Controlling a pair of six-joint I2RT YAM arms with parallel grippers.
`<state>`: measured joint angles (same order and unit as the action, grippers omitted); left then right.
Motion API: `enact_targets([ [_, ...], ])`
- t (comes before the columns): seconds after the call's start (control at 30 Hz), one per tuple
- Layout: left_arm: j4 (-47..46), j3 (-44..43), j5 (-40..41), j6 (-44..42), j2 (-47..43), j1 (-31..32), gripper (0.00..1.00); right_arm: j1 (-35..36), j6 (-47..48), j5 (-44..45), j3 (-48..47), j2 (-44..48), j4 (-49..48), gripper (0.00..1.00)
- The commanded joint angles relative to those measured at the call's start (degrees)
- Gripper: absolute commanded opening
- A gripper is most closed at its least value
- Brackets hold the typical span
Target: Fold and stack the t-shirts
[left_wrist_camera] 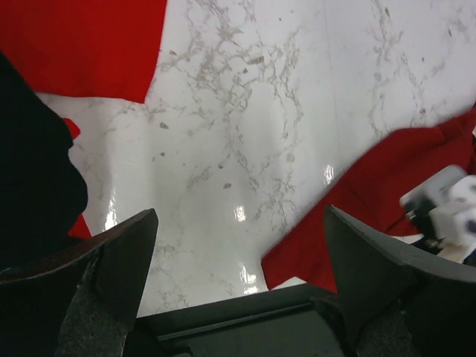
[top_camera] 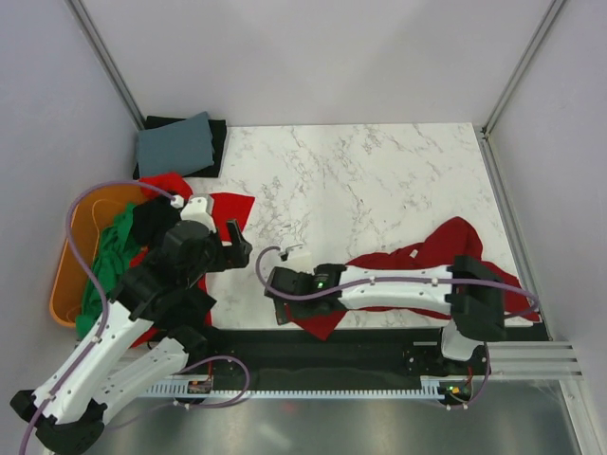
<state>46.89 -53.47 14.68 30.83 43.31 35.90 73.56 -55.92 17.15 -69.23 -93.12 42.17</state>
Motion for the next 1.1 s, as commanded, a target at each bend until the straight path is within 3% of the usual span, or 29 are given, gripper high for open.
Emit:
enact_targets([
  [0.0,-0.31,3.54,7.02,2.83,-4.44,-0.3,1.0,3.33,-2.7,3.25,-5.9,-7.05,0.81,0.85],
  [0.13,-0.14,7.41,10.02,3.53,-9.71,-0.3,1.0,4.66,-0.95,1.31,-10.66,-16.11,-0.42,0.84],
  [0.43,-1.01,10.32,13.8,3.89,-14.22,-0.3,1.0,4.58,2.48,0.78,-14.08,-23.76,-4.56,0.77],
  [0.67,-1.1,10.14,12.57,3.36,-12.37,-0.3,1.0,4.58,2.75,3.32,-16.81,-25.09,-0.44,0.68],
  [1.07,-1.54,10.49,13.19,3.36,-13.78,-0.3,1.0,6.6,4.41,9.13,-27.8,-26.67,8.45,0.69],
])
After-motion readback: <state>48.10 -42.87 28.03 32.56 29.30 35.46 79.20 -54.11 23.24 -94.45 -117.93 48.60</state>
